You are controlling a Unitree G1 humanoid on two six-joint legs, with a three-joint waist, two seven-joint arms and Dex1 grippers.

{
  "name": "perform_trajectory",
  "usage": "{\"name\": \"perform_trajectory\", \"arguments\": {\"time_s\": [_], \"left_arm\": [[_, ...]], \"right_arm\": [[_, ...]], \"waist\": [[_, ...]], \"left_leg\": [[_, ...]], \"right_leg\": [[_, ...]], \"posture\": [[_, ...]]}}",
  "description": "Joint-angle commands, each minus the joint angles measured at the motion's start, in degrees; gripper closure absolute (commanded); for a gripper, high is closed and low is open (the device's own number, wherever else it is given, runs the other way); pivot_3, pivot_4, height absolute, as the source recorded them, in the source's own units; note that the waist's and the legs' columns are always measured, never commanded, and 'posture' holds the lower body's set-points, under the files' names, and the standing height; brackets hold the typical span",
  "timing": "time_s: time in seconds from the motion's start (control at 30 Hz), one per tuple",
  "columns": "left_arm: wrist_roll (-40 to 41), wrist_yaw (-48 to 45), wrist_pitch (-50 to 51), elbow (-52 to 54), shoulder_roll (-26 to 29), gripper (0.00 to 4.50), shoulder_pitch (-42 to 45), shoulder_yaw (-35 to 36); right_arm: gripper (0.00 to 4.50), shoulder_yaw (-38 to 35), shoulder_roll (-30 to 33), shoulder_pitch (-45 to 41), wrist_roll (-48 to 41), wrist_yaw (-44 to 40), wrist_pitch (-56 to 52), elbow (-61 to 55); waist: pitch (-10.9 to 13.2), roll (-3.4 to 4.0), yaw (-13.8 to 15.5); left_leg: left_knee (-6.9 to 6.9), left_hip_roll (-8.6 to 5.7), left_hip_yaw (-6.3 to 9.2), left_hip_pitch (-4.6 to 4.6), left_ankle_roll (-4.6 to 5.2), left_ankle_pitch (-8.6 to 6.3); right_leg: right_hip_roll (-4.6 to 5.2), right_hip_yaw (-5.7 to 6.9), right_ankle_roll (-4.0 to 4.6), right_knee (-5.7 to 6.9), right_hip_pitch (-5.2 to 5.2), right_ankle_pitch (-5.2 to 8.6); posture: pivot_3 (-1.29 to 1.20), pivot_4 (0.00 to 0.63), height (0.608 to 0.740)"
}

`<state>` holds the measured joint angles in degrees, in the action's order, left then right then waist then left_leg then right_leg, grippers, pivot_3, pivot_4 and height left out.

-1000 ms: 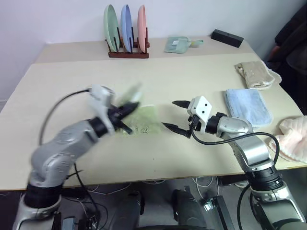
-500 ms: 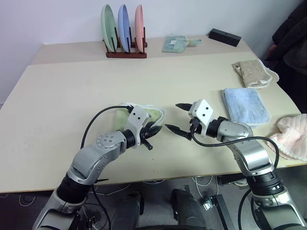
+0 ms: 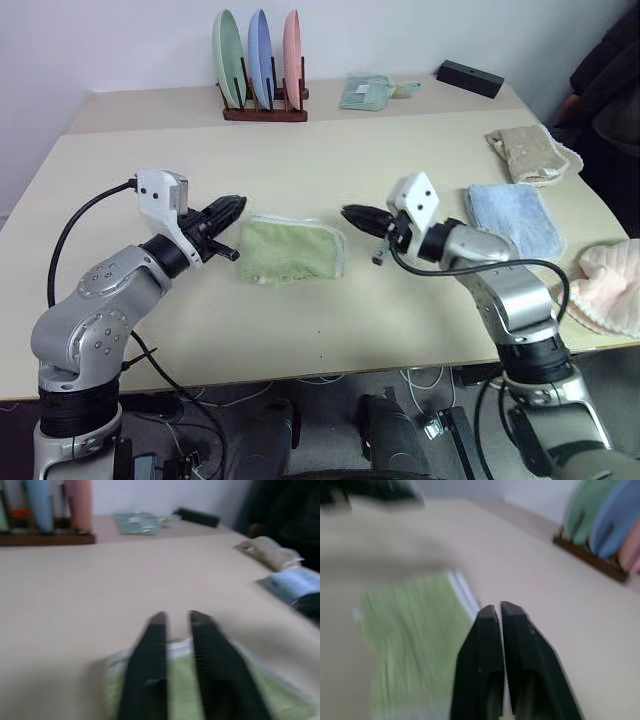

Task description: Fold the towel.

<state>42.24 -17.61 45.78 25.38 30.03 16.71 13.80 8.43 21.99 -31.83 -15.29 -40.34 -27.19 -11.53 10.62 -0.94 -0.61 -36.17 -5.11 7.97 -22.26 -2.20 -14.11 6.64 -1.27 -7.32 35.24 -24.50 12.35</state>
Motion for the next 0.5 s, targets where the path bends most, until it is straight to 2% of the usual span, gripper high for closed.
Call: {"name": "perform_trajectory", "arguments": {"time_s": [0.03,0.23,0.33,0.5], "left_arm": [[-4.36,-0.15,-2.14,-1.84,-1.86,4.43,1.05,-5.72],[-14.61,-1.16,-7.76,-12.45,-4.49,4.43,-0.08,-14.02],[-17.77,-1.44,-10.85,-18.46,-6.56,4.43,-0.74,-15.15],[-19.38,-3.70,-15.01,-18.49,-7.86,4.43,-3.08,-14.60]], "right_arm": [[4.50,3.86,-4.35,-2.81,1.52,2.27,-1.79,3.58],[4.50,8.97,-9.83,-2.45,6.02,5.42,-2.22,14.87],[4.50,11.25,-10.63,-0.88,9.99,7.31,0.51,21.44],[4.50,9.64,-10.15,0.50,10.73,7.26,3.54,22.11]], "waist": [[0.00,0.00,0.03],[-0.02,0.02,-0.17],[-0.04,0.04,-0.19],[-0.11,0.09,-0.21]], "left_leg": [[0.00,-0.01,0.01,0.00,0.00,0.00],[0.03,-0.04,0.00,0.00,-0.02,0.01],[0.05,-0.04,-0.02,0.03,-0.02,0.01],[0.04,-0.03,-0.01,0.15,-0.03,0.02]], "right_leg": [[0.00,0.00,0.00,0.00,0.00,0.00],[0.00,0.00,0.01,0.05,-0.06,-0.02],[0.00,0.00,0.01,0.08,-0.07,-0.02],[0.00,-0.01,0.02,0.12,0.02,-0.03]], "posture": [[0.00,0.150,0.737],[0.00,0.150,0.737],[0.00,0.150,0.737],[0.00,0.150,0.737]]}}
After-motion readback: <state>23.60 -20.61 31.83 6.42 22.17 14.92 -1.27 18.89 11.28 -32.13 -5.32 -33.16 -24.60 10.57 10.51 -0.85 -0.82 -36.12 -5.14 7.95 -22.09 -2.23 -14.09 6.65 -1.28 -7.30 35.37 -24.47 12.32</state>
